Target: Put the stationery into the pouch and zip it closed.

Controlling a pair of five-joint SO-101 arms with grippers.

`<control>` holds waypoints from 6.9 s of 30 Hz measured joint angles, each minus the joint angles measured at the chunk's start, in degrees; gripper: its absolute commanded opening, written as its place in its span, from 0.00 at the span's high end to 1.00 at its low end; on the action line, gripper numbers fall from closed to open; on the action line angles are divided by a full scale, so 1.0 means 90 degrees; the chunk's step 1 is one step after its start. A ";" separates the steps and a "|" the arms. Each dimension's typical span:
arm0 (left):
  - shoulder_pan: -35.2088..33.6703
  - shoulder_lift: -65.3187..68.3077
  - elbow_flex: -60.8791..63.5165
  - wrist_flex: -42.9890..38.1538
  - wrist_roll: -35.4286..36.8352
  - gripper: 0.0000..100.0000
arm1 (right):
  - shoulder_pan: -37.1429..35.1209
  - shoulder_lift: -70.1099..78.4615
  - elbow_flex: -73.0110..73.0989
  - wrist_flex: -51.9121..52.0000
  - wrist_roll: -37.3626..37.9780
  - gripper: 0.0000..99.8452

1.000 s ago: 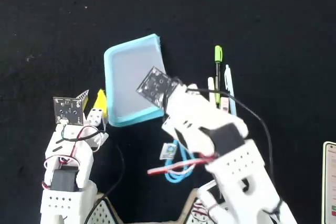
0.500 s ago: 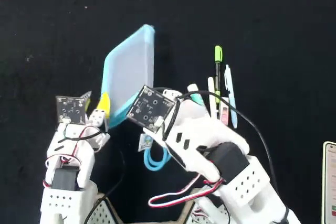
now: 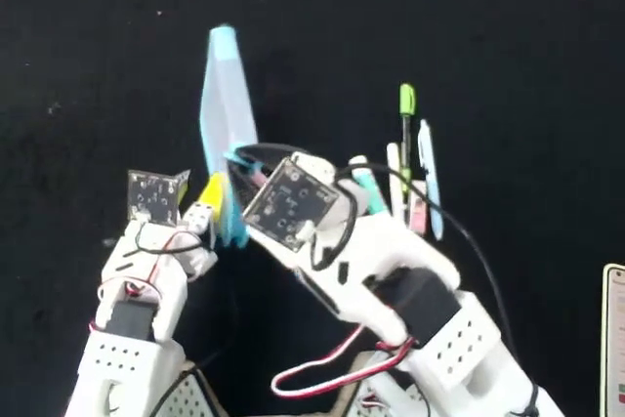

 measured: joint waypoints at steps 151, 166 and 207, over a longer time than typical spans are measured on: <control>-0.0186 0.0879 -0.0733 -0.2208 -0.0020 0.86 | 0.1495 0.0342 -0.0010 0.2002 0.1465 0.99; 0.0059 0.3145 -0.1221 -0.2208 -0.0059 0.86 | 0.1465 0.0342 -0.0654 0.1563 0.1309 0.99; -0.0733 -0.1895 -0.1182 0.2911 -0.1241 0.86 | -0.0361 0.0215 0.2852 -0.2129 -0.0781 0.99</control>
